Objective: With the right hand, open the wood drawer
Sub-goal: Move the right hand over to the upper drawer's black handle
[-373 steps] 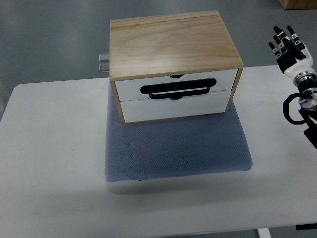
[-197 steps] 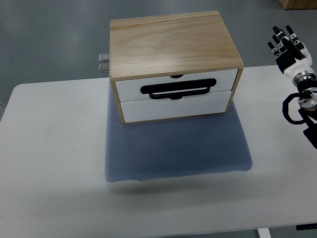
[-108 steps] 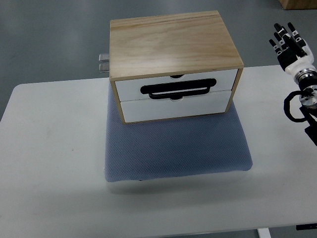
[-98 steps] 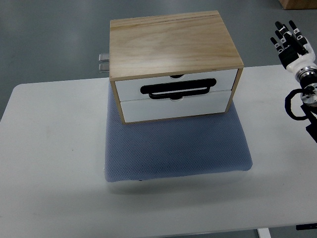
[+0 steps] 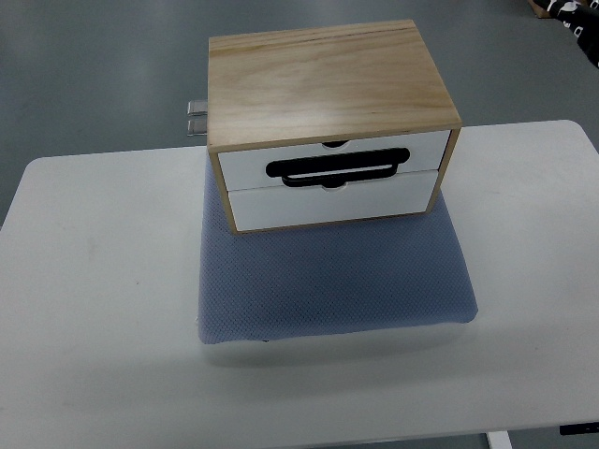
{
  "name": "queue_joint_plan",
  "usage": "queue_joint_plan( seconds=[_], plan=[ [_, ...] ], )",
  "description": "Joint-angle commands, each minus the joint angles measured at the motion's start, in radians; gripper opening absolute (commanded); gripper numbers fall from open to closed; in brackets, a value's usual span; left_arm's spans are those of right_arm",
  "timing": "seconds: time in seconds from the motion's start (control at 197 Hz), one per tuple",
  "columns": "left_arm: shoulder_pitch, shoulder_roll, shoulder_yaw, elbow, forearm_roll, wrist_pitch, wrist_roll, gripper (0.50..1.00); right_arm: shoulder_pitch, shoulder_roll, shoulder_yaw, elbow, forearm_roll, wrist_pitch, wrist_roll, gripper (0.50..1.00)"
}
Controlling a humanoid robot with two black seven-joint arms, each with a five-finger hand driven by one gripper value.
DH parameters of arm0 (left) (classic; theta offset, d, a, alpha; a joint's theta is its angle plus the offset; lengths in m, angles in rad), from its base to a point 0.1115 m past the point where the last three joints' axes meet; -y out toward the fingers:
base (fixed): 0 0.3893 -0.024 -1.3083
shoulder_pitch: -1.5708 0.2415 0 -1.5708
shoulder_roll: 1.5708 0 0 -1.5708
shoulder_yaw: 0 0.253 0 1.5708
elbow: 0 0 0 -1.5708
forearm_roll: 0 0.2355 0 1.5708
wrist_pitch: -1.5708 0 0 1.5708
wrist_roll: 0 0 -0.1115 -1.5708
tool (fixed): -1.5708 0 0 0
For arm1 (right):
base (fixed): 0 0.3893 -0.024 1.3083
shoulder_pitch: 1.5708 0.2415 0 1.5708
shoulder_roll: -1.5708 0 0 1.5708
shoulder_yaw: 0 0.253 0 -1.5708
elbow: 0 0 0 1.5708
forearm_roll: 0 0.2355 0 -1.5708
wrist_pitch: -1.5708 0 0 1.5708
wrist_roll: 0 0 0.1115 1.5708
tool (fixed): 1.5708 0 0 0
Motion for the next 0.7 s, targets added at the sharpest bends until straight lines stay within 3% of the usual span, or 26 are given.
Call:
queue_joint_plan(
  seconds=[0.0,0.198,0.295,0.3,0.31,0.396,0.402,0.488,0.696],
  plan=[
    [0.000,0.000,0.000,0.000,0.000,0.000,0.000,1.000,0.121,-0.095,-0.199,0.087,-0.005,0.045,-0.010,0.940],
    [0.000,0.000,0.000,-0.003,0.000,0.000,0.000,1.000,0.391,-0.220,-0.444,0.220,-0.134,0.193,-0.019,0.942],
    [0.000,0.000,0.000,0.000,0.000,0.000,0.000,1.000,0.443,-0.226,-0.477,0.245,-0.200,0.233,-0.019,0.940],
    [0.000,0.000,0.000,0.000,0.000,0.000,0.000,1.000,0.499,-0.228,-0.501,0.287,-0.273,0.283,-0.019,0.940],
    [0.000,0.000,0.000,0.000,0.000,0.000,0.000,1.000,0.512,-0.228,-0.504,0.298,-0.288,0.294,-0.019,0.940],
    [0.000,0.000,0.000,0.000,0.000,0.000,0.000,1.000,0.538,-0.229,-0.507,0.325,-0.326,0.320,-0.019,0.940],
    [0.000,0.000,0.000,0.000,0.000,0.000,0.000,1.000,0.581,-0.234,-0.509,0.355,-0.373,0.361,-0.021,0.940],
    [0.000,0.000,0.000,0.000,0.000,0.000,0.000,1.000,0.626,-0.234,-0.513,0.397,-0.427,0.414,-0.030,0.940],
    [0.000,0.000,0.000,0.000,0.000,0.000,0.000,1.000,0.719,-0.203,-0.518,0.489,-0.450,0.414,-0.061,0.940]
  ],
)
